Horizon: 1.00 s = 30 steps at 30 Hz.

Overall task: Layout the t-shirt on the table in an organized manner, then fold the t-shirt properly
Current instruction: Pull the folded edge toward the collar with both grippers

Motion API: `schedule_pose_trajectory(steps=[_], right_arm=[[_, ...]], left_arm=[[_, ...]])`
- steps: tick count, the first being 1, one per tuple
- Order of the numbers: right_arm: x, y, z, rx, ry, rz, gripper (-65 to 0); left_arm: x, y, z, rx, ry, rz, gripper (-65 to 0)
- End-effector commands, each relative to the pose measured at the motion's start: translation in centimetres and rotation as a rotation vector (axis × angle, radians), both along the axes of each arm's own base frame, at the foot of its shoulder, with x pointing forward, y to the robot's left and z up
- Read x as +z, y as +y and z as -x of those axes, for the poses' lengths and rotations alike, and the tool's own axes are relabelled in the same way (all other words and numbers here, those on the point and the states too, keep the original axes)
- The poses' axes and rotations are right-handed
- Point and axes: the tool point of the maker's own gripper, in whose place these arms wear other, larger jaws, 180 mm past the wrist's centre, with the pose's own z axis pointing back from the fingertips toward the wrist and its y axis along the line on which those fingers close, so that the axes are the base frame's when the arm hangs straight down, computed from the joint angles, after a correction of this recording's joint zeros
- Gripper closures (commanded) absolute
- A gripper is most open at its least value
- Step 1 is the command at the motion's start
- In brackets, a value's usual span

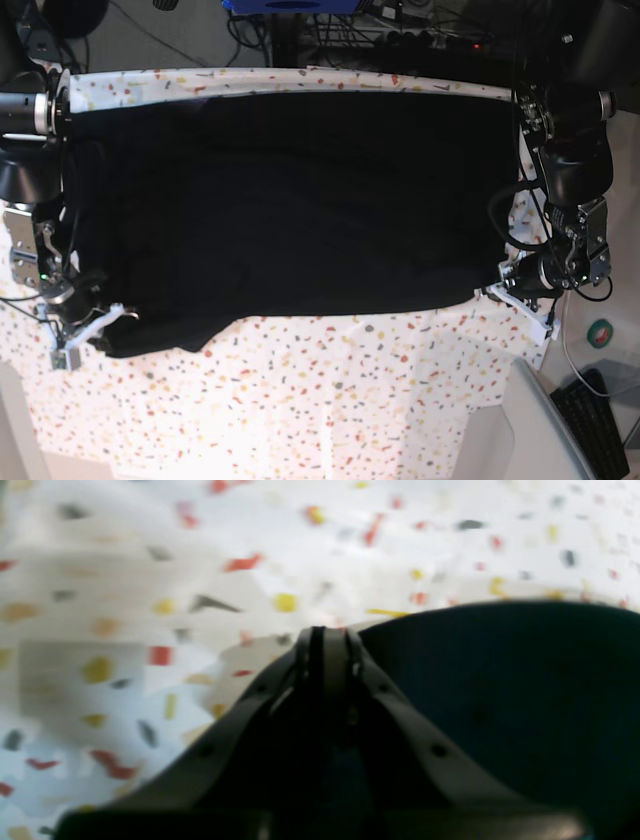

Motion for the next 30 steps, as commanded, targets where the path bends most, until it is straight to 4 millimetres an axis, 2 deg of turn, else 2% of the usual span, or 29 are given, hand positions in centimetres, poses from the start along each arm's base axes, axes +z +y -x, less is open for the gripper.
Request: schedule_pose_trajectory(steps=[1, 5, 7, 12, 14, 17, 22, 26, 30], right_arm=[[2.9, -1.2, -1.8, -0.017, -0.084, 0.005, 0.0], [3.0, -1.1, -1.4, -0.005, -0.084, 0.018, 0.0], [3.3, -1.8, -0.7, 0.012, -0.062, 0.057, 0.0], [3.2, -1.2, 1.1, 0.061, 0.021, 0.112, 0.0], [3.1, -1.3, 2.2, 0.065, 0.05, 0.127, 0.0], [3.3, -2.8, 4.1, 0.023, 0.099, 0.136, 0.0], [3.0, -3.8, 7.4, -0.021, 0.178, 0.142, 0.0], [2.5, -4.4, 10.2, -0.025, 0.231, 0.17, 0.0], [1.1, -4.0, 13.1, -0.01, 0.298, 0.188, 0.0]], left_arm=[[2.0, 1.2, -1.5, 0.016, -0.058, -0.017, 0.0], [3.2, 1.1, -1.9, -0.01, -0.054, -0.036, 0.0], [3.7, 1.1, -1.2, -0.038, -0.009, -0.054, 0.0], [5.3, 1.4, 1.1, -0.09, -0.016, -0.152, 0.0], [5.2, 1.4, 2.6, -0.111, 0.01, -0.183, 0.0], [4.6, 1.3, 4.6, -0.134, 0.057, -0.209, 0.0], [3.3, 1.5, 7.3, -0.15, 0.1, -0.231, 0.0], [2.5, 1.6, 8.5, -0.153, 0.127, -0.231, 0.0], [1.9, 1.6, 9.2, -0.156, 0.143, -0.229, 0.0]])
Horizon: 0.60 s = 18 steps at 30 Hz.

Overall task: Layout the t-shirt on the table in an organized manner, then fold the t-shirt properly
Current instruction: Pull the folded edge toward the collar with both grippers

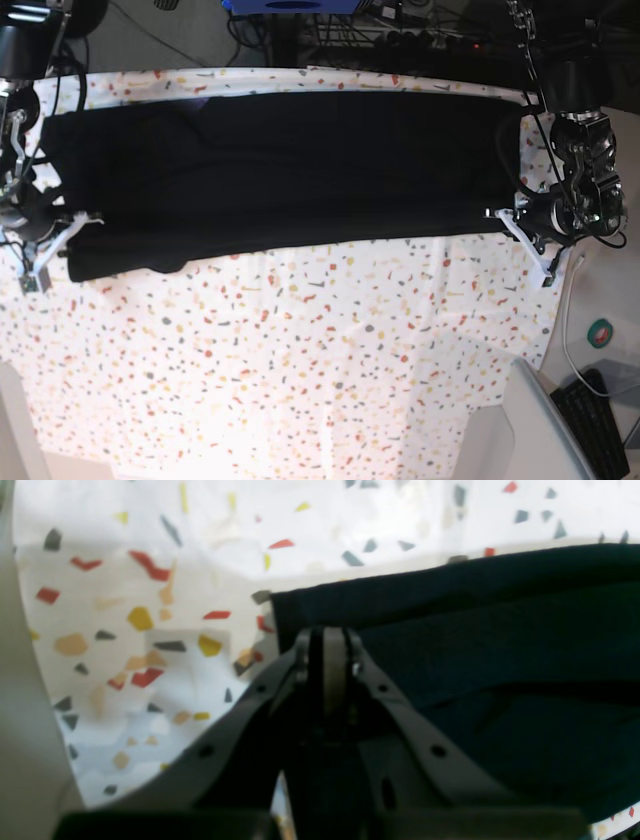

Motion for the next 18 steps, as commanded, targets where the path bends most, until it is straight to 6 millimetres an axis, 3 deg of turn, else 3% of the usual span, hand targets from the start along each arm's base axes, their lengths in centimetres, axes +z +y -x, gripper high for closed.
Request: schedule_pose_trajectory(steps=[1, 10, 15, 18], right_arm=[[1.0, -0.1, -0.5, -0.002, -0.038, 0.004, 0.0], [-1.3, 0.6, 3.7, -0.042, 0.024, -0.031, 0.0], [0.4, 0.8, 4.0, -0.021, -0.014, -0.003, 0.0], [0.1, 0.8, 4.4, -0.02, 0.033, 0.003, 0.0]], left_arm=[[0.8, 1.0, -0.2, 0.005, -0.021, -0.027, 0.0], [1.8, 0.5, 1.1, -0.041, -0.049, -0.071, 0.0], [1.3, 0.4, 1.7, -0.046, -0.034, -0.07, 0.0], [1.1, 0.3, 1.8, -0.047, -0.052, -0.07, 0.0]])
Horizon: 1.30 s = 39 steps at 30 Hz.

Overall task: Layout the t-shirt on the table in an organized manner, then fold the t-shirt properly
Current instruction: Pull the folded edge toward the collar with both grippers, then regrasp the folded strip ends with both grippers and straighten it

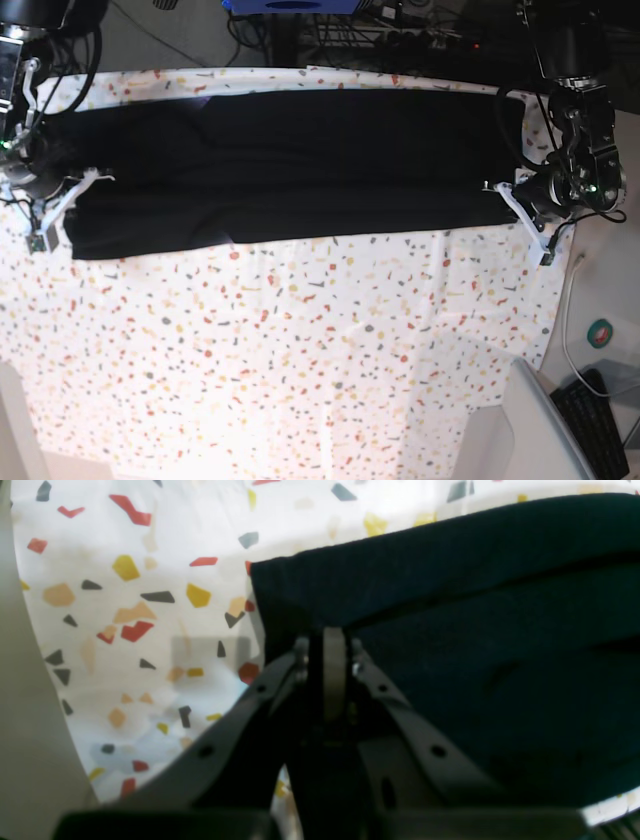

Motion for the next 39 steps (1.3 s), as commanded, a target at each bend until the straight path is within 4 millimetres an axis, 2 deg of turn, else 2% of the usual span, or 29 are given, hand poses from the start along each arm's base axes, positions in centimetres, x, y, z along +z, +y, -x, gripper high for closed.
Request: schedule_pose_trajectory(steps=[1, 11, 17, 22, 24, 27, 29, 31, 34, 36, 37, 39], right_arm=[[0.9, -0.7, -0.6, -0.001, -0.023, 0.018, 0.0], [-0.5, 0.0, 1.4, -0.004, 0.033, 0.001, 0.0], [-0.4, 0.1, 1.5, -0.002, 0.033, 0.001, 0.0], [-1.1, 0.0, 2.8, -0.004, 0.123, 0.007, 0.0], [-0.8, 0.0, 2.8, 0.0, 0.117, 0.013, -8.6], [0.1, 0.6, 3.0, 0.004, 0.091, 0.013, -21.9], [1.5, 0.2, 3.0, -0.017, 0.051, 0.026, -23.9], [2.8, 0.2, 2.8, -0.034, 0.009, 0.034, -23.9], [4.8, 0.0, 2.6, -0.041, -0.048, 0.056, -23.7], [5.2, 0.1, 2.3, -0.039, -0.063, 0.055, -23.7], [5.4, 0.3, 1.7, -0.041, -0.078, 0.048, -23.6], [5.4, 0.4, -0.2, -0.049, -0.113, 0.024, -23.3]], left_arm=[[0.8, 0.7, -0.5, 0.0, -0.03, -0.019, 0.0], [-0.2, 1.0, 1.3, -0.002, 0.008, -0.029, 0.0], [-0.4, 0.9, 1.6, -0.002, 0.015, -0.025, 0.0], [-0.4, 0.9, 1.8, -0.003, 0.018, -0.03, 0.0], [-0.3, 1.1, 1.9, 0.001, 0.018, -0.031, 0.0], [-0.4, 1.3, 2.3, 0.009, 0.022, -0.033, -21.6], [-0.1, 1.6, 2.1, 0.009, 0.013, -0.039, -33.4], [1.8, 2.4, 1.5, 0.024, -0.043, -0.061, -41.1], [5.4, 2.5, 1.4, 0.047, -0.161, -0.094, -42.6], [7.1, 1.5, 1.5, 0.045, -0.218, -0.099, -42.6], [7.0, 0.6, 1.6, 0.04, -0.22, -0.084, -42.5], [5.4, -1.3, 2.0, 0.022, -0.187, -0.043, -39.8]])
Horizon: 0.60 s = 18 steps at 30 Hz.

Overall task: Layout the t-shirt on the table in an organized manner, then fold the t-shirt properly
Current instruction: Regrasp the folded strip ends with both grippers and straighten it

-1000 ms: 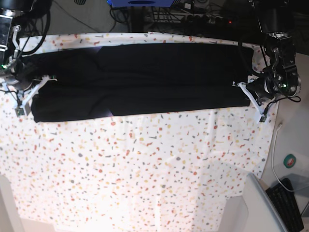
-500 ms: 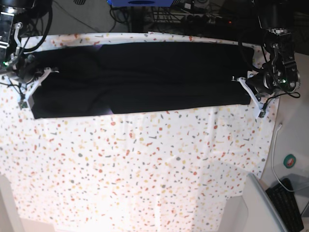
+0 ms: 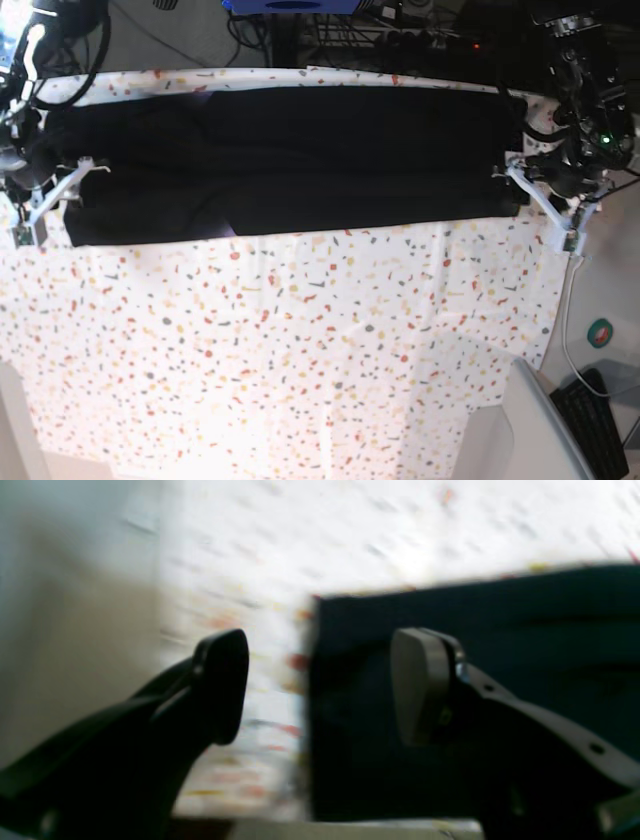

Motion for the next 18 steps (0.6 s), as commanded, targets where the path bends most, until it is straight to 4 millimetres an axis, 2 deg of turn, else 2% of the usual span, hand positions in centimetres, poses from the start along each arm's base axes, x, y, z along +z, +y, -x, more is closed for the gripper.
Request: schedule_pose_trajectory(steps=[1, 2, 3, 4, 7, 10, 14, 18], right_arm=[[0.8, 0.1, -2.1, 0.02, -0.063, -0.007, -21.6], [-0.1, 0.9, -3.0, 0.063, -0.062, -0.027, -17.3], [-0.9, 1.3, -3.7, 0.105, -0.062, -0.043, -9.5], [-1.6, 1.6, -4.2, 0.141, -0.06, -0.059, -0.8], [-4.0, 1.4, -5.2, 0.125, -0.033, -0.122, 0.0], [-5.8, -1.4, -5.5, 0.032, -0.013, -0.157, 0.0], [-7.0, -4.0, -5.7, -0.032, -0.015, -0.171, 0.0], [-8.0, -5.3, -5.3, -0.056, 0.028, -0.177, 0.0]], left_arm=[[-0.5, -0.7, -0.2, -0.01, -0.004, 0.027, -33.7], [-1.6, -1.2, 0.0, -0.002, 0.004, 0.055, -23.5], [-2.3, -1.5, -0.1, 0.011, -0.013, 0.083, -9.5], [-3.0, -1.8, -0.1, 0.022, -0.031, 0.106, 0.0], [-5.3, -1.7, 0.7, 0.064, -0.046, 0.149, 0.0], [-7.7, -1.1, 2.3, 0.092, 0.016, 0.167, 0.0], [-9.5, 0.0, 3.8, 0.113, 0.084, 0.166, 0.0], [-9.9, 0.2, 4.2, 0.119, 0.098, 0.167, 0.0]])
